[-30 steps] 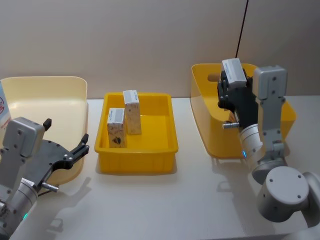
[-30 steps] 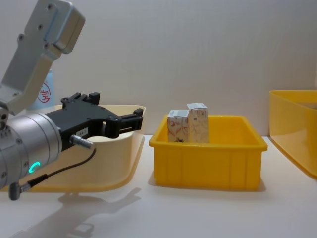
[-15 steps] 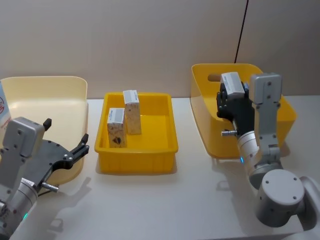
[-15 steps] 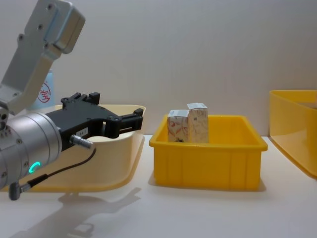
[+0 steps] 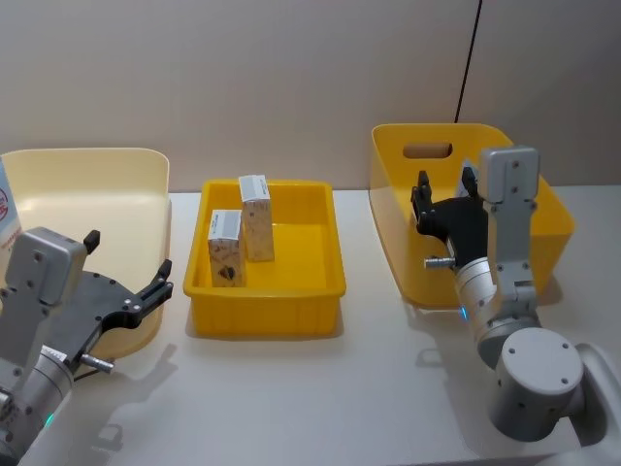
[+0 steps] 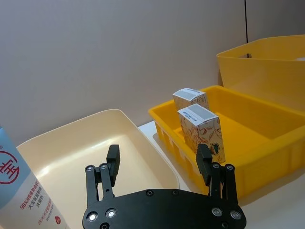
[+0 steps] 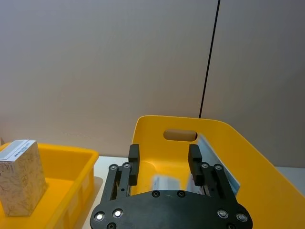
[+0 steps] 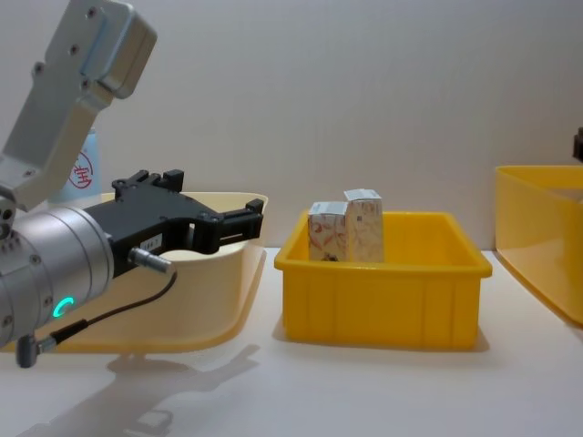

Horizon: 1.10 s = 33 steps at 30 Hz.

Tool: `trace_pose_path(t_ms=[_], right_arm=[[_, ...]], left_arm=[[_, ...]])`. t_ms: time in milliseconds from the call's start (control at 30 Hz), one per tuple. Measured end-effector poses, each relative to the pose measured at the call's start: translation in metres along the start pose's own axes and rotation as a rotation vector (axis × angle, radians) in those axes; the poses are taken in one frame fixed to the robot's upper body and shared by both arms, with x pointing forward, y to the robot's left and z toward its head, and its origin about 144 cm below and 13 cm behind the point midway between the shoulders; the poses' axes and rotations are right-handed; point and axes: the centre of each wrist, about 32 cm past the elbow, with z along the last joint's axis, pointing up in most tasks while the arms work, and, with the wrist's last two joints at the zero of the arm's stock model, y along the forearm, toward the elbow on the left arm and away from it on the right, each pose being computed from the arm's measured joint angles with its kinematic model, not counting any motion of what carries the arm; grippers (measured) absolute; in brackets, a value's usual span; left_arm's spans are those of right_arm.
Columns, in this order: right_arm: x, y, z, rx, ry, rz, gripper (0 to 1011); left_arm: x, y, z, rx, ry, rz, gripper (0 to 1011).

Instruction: Bimanual collaborative sorting of washing and personal care products

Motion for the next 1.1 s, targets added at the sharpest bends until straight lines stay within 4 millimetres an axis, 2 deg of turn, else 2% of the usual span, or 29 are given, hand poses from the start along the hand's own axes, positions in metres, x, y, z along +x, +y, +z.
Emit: trace_pose_path(t_ms=[67, 100, 133, 200, 333, 467, 1100], right_arm=[[-0.0001, 0.0002, -0.0001, -0.002, 0.001, 0.0, 638], [-0.0004, 0.0003, -0.0003, -0.004, 0.002, 0.0, 697], [-0.0005, 0.0003, -0.0004, -0.005, 0.002, 0.0, 697], [-0.0007, 0.0004, -0.0005, -0.006, 0.003, 0.0, 791], [-0.0009, 0.0005, -0.0008, -0.009, 0.004, 0.0, 915], [-0.0011, 0.0006, -0.001, -0.011, 0.005, -0.001, 991], [-0.0005, 0.0021, -0.0008, 0.039, 0.037, 0.079, 1001]], left_arm=[[0.0, 0.0, 0.0, 0.0, 0.0, 0.0, 1000], [0.0, 0.0, 0.0, 0.0, 0.0, 0.0, 1000], [0.0, 0.0, 0.0, 0.0, 0.0, 0.0, 1000], [0.0, 0.0, 0.0, 0.0, 0.0, 0.0, 1000], [0.0, 0.0, 0.0, 0.0, 0.0, 0.0, 1000], [0.0, 0.0, 0.0, 0.0, 0.0, 0.0, 1000], [0.0, 0.0, 0.0, 0.0, 0.0, 0.0, 1000]])
